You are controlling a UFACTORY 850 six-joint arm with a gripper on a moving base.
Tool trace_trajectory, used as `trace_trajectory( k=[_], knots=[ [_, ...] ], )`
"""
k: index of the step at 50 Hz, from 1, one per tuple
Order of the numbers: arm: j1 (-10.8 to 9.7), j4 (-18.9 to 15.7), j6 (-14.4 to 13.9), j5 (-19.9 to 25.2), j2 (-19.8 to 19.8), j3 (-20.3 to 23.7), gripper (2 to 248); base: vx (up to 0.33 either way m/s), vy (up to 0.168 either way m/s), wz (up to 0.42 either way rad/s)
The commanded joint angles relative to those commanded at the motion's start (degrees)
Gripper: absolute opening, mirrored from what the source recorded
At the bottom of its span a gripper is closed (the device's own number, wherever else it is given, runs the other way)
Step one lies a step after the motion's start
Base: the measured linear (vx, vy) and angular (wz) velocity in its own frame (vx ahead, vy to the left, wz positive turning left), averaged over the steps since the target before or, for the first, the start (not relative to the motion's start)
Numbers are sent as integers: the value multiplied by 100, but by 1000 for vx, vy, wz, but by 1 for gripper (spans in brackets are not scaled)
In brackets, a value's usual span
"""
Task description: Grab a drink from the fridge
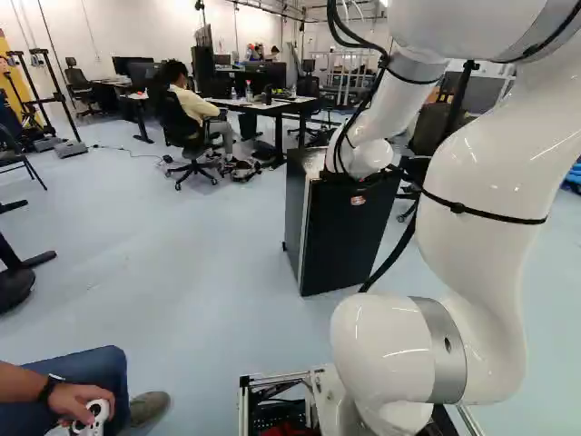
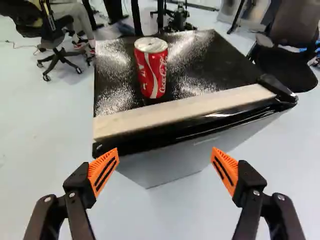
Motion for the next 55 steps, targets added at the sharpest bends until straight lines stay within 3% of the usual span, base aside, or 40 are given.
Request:
trace_trajectory(
  k=[21, 55],
  knots=[
    [50, 0, 0, 1087, -167, -188, 247, 0, 0, 0],
    [276, 0, 0, 1633, -884, -937, 247, 0, 0, 0]
  ],
)
